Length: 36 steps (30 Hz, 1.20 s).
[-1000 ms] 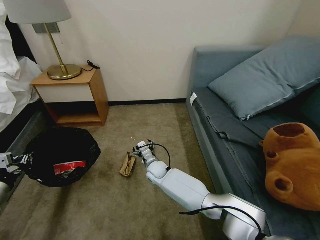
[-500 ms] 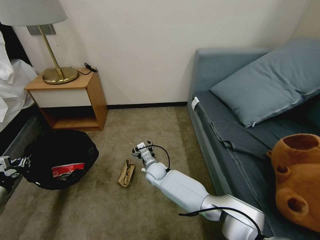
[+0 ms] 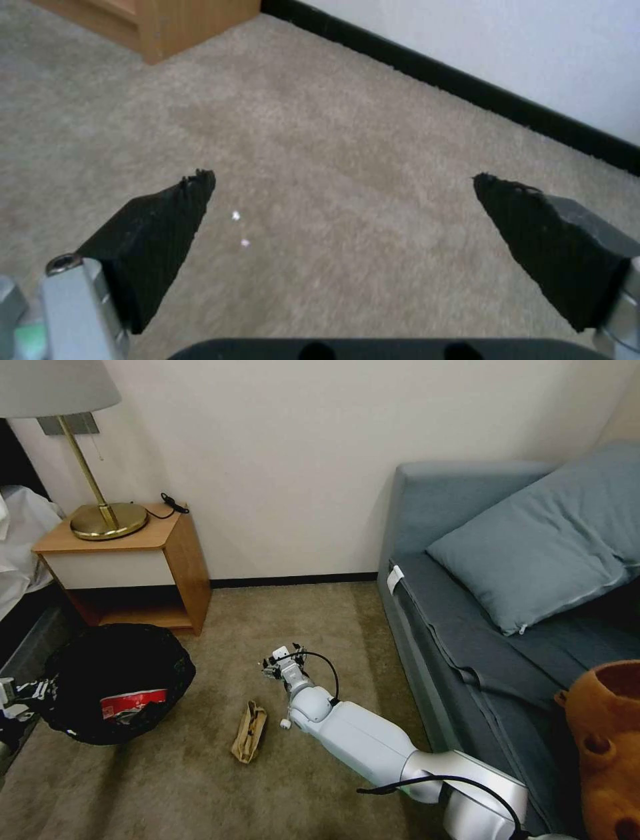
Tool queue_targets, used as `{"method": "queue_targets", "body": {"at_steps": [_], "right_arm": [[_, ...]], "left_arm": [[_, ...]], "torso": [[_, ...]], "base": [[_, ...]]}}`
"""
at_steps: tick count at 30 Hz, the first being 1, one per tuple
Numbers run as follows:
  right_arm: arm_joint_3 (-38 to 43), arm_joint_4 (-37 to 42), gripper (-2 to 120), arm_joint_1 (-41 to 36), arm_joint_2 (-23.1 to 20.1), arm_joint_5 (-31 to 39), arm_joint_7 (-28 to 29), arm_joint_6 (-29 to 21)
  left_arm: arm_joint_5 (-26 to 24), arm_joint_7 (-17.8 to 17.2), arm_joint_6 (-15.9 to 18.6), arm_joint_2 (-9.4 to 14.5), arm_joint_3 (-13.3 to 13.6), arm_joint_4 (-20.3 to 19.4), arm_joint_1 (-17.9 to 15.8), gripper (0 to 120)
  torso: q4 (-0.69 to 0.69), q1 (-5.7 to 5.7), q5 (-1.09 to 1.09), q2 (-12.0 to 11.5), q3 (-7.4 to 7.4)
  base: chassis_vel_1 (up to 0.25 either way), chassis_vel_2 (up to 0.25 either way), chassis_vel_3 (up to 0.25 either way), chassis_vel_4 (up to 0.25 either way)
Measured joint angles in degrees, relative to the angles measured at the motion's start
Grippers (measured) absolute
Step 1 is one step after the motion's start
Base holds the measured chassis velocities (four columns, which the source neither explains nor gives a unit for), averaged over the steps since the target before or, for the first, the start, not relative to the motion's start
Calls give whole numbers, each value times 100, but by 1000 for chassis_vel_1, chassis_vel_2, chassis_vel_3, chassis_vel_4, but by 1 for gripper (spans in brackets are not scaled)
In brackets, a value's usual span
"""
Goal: Pick up the trash bin, then pick up the garbage on the floor and place it into the trash bin.
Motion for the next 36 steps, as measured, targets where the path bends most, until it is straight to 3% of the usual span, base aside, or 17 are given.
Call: {"method": "queue_targets", "body": {"at_steps": [6,13,22,36], "right_arm": [[-233,107,100,85,-98,6,5,16],[-1147,415,100,655,-400,77,-2,101],[-2612,460,100,1304,-441,158,-799,693],[-3438,323,100,1301,-603,-137,-2039,1173]], "left_arm": [[31,0,-73,-86,-23,-29,77,5],[34,43,-164,-152,-257,-102,317,5],[143,65,-107,-115,-332,103,323,5],[556,318,16,-114,-310,356,367,5]], "torso": [[0,0,0,0,0],[0,0,1,0,1],[3,0,2,0,0],[0,0,1,0,0]], "base": [[-136,127,138,-129],[-87,98,103,-78],[0,0,0,0],[0,0,0,0]]}}
